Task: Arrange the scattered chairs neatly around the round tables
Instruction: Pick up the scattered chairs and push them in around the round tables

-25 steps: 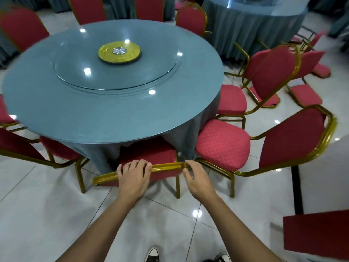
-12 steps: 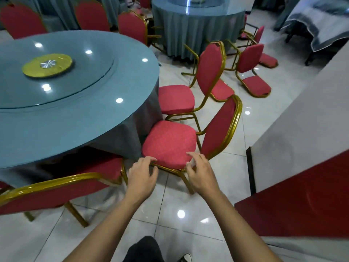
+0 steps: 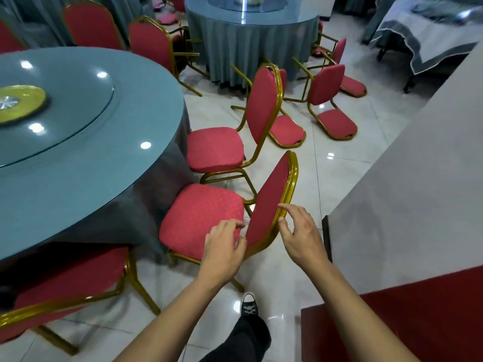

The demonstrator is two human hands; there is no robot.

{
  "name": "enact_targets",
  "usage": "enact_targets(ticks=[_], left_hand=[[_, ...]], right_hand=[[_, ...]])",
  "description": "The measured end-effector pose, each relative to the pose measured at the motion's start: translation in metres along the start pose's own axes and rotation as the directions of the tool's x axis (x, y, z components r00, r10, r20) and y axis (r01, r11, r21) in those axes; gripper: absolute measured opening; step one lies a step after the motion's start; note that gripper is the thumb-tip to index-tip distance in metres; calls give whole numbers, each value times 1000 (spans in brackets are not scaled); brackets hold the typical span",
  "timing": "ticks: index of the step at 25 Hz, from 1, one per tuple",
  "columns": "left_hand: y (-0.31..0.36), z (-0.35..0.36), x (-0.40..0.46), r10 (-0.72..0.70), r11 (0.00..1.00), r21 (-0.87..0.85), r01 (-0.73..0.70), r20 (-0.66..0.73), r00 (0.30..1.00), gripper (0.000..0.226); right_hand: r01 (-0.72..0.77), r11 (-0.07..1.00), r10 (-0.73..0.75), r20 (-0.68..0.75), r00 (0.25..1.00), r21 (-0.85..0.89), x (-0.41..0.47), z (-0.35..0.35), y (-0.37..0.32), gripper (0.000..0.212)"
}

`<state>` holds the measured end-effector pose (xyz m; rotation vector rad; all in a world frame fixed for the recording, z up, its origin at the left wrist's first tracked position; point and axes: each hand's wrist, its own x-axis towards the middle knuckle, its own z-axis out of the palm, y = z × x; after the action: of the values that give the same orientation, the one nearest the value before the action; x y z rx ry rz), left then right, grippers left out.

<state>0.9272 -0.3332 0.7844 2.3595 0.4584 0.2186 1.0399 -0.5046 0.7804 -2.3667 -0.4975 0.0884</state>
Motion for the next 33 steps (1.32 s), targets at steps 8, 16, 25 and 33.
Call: enact_targets(ticks=[8,16,25,33], left_hand=[[34,53,124,-65,997,-29,66,57,996,29],[36,80,142,-265,964,-23,266,40,963,24],[27,90,171,-536,827,88,556,-177,825,36],[109,184,152,-779,570,-152,807,-411,473,33]], right_hand=[[68,988,-54,101,993,-139,151,-32,42,37],[277,889,-120,398,909,-364,233,-36,87,42],[470,877,-333,580,744,-98,334,5,131,75],[661,715,-628,625,464,229,384,13,147,69]])
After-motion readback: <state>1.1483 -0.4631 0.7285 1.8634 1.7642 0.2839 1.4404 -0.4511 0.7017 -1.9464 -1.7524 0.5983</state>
